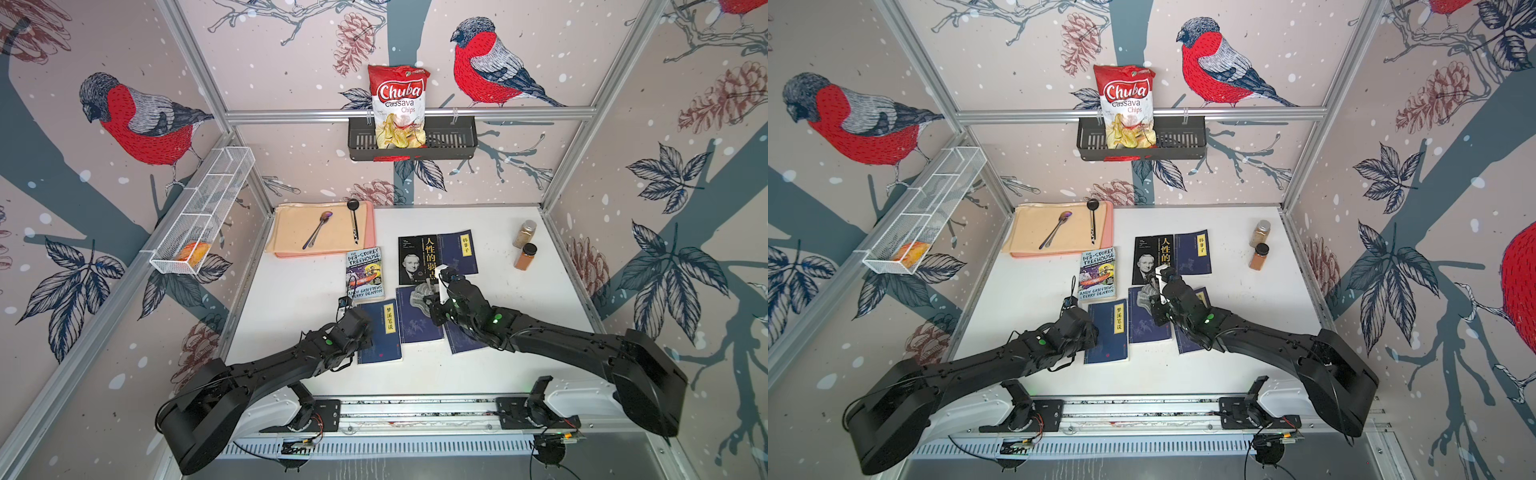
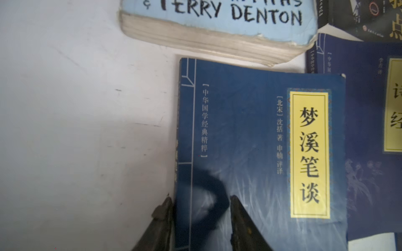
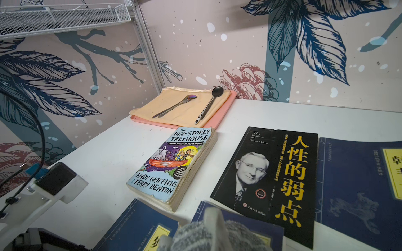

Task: Wipe the cover of the book
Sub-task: Move the book to the center of the board, then wipe the dirt from the cover of the book.

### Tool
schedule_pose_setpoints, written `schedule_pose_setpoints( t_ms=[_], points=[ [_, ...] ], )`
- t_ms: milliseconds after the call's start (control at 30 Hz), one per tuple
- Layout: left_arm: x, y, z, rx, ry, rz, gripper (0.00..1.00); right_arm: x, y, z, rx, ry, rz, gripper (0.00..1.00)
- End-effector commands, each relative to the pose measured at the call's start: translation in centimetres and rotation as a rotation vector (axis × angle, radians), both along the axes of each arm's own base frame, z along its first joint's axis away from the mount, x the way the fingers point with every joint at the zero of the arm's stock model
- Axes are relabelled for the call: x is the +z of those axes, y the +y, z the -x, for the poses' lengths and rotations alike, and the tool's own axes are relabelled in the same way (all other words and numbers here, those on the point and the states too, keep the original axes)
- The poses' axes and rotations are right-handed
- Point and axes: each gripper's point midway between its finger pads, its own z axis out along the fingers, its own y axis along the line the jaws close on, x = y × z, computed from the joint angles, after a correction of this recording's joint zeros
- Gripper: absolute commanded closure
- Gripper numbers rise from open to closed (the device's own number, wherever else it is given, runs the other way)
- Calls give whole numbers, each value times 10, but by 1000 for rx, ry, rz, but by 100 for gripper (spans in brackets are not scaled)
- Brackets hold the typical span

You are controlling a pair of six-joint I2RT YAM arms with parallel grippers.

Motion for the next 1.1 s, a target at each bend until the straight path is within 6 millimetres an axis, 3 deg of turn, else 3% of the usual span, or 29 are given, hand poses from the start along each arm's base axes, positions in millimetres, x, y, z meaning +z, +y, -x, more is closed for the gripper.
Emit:
schedule_pose_setpoints(
  t_ms=[0,233,367,567,633,700,833,933,1000,1067],
  points=[
    [-3,-12,4,-38,29,47,61,5,9,5,36,13,-28,85],
    [1,-27,-3,-68,13,84,63,2,13,8,44,25,-5,85],
    [7,-14,-6,-53,-7,7,61,-1,19,13,68,37,9,85],
    [46,15,-22,-17,-148,-141,48,-11,45,32,163,80,29,85],
    [61,13,-28,-43,-216,-137,50,-12,55,38,190,113,2,85],
    [70,10,-34,-76,-255,-116,59,-13,64,44,213,142,-26,85],
    [62,6,-47,-138,-261,-54,70,-21,79,59,234,180,-37,85],
    [51,4,-56,-153,-239,-50,79,-40,88,75,260,236,-30,86],
    [47,-2,-61,-186,-228,-62,72,-57,90,85,261,279,-5,88],
    [43,-7,-63,-214,-219,-71,71,-71,91,95,262,313,17,88]
  ],
)
